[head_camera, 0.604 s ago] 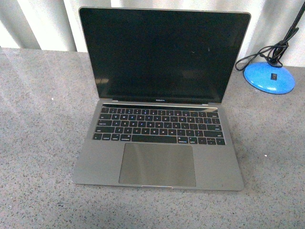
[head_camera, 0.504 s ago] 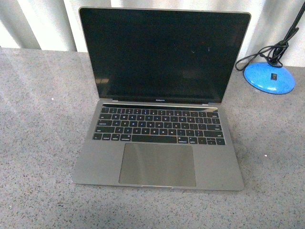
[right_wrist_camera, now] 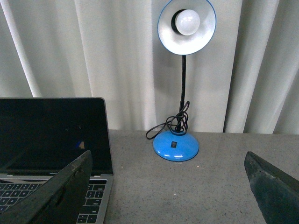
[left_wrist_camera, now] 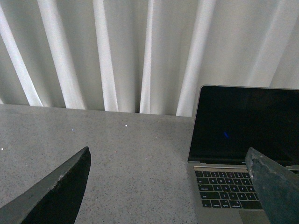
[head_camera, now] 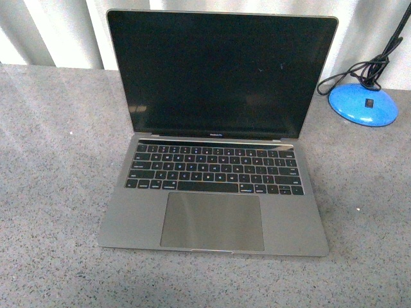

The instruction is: Close laptop

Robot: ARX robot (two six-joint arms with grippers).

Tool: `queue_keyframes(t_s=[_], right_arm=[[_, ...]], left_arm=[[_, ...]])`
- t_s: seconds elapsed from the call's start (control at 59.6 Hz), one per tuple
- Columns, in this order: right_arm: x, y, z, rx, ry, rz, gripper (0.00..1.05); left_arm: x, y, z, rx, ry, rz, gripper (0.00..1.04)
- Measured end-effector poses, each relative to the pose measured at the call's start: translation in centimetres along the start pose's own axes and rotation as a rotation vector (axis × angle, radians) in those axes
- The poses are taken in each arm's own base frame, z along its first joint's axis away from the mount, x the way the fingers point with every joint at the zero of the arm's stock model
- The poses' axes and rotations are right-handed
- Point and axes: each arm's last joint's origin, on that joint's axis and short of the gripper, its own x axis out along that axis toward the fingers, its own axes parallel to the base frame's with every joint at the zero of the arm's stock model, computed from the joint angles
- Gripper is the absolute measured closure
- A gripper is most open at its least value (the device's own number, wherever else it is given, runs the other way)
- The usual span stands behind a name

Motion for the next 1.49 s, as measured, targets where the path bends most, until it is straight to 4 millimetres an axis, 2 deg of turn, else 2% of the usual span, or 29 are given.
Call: queue_keyframes(t_s=[0.655, 0.755, 0.789, 0.873, 1.024, 1.125, 1.259, 1.494], right_arm=[[0.0, 0.0, 0.0, 0.005, 0.003, -0.002, 0.1], [0.4, -0.5, -0.1, 0.119, 0.331, -0.091, 0.1], [1.0, -1.1, 0.0, 0.155, 0.447, -0.139, 0.1], [3.2, -2.6, 0.9, 0.177, 0.511, -0.211, 0.1], [9.2, -5.5, 3.0, 0.061, 0.535, -0.253, 0.1], [13.2, -6.5, 3.2, -0.023, 0.591, -0.222, 0.1], [17.8, -6.5, 3.3, -0.139, 0.625, -0.174, 0.1], [22.7, -4.1, 4.0, -0.356, 0.622, -0.03, 0.1]], left_arm=[[0.0, 0.0, 0.0, -0.001, 0.002, 0.005, 0.07], [0.3, 0.0, -0.4, 0.01, 0.221, 0.18, 0.07], [0.6, 0.0, -0.6, 0.027, 0.277, 0.226, 0.07], [1.9, 0.1, -0.1, 0.028, 0.327, 0.199, 0.07], [6.4, 0.6, 3.9, 0.007, 0.21, 0.097, 0.07], [9.6, 0.3, 5.5, 0.01, 0.179, -0.003, 0.07], [14.0, -0.7, 5.9, 0.073, 0.172, -0.067, 0.07], [18.4, -1.8, 5.7, 0.146, 0.161, -0.084, 0.07]])
